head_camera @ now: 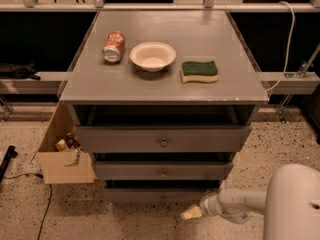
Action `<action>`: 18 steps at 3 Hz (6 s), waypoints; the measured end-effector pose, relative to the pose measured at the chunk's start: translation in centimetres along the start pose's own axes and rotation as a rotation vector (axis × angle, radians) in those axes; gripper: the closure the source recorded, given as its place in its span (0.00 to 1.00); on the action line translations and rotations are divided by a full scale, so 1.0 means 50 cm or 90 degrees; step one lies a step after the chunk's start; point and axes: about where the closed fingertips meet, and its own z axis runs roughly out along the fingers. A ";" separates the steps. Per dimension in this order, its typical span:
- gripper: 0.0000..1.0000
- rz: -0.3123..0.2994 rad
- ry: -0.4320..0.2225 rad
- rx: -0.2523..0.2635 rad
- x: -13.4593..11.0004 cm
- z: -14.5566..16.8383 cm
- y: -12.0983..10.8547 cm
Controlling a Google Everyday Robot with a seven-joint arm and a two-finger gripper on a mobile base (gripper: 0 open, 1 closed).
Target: Open bottom drawer
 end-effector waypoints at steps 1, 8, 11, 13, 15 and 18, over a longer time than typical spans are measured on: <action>0.00 -0.028 0.009 0.006 -0.025 -0.002 0.010; 0.00 -0.183 0.071 0.082 -0.040 0.098 -0.007; 0.00 -0.186 0.085 0.094 -0.052 0.117 -0.030; 0.00 -0.214 0.064 0.111 -0.095 0.145 -0.040; 0.49 -0.214 0.064 0.111 -0.095 0.145 -0.039; 1.00 -0.201 0.073 0.104 -0.070 0.089 -0.008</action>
Offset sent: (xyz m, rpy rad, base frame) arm 0.0364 0.0407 0.0209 -0.1656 -0.0775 0.2004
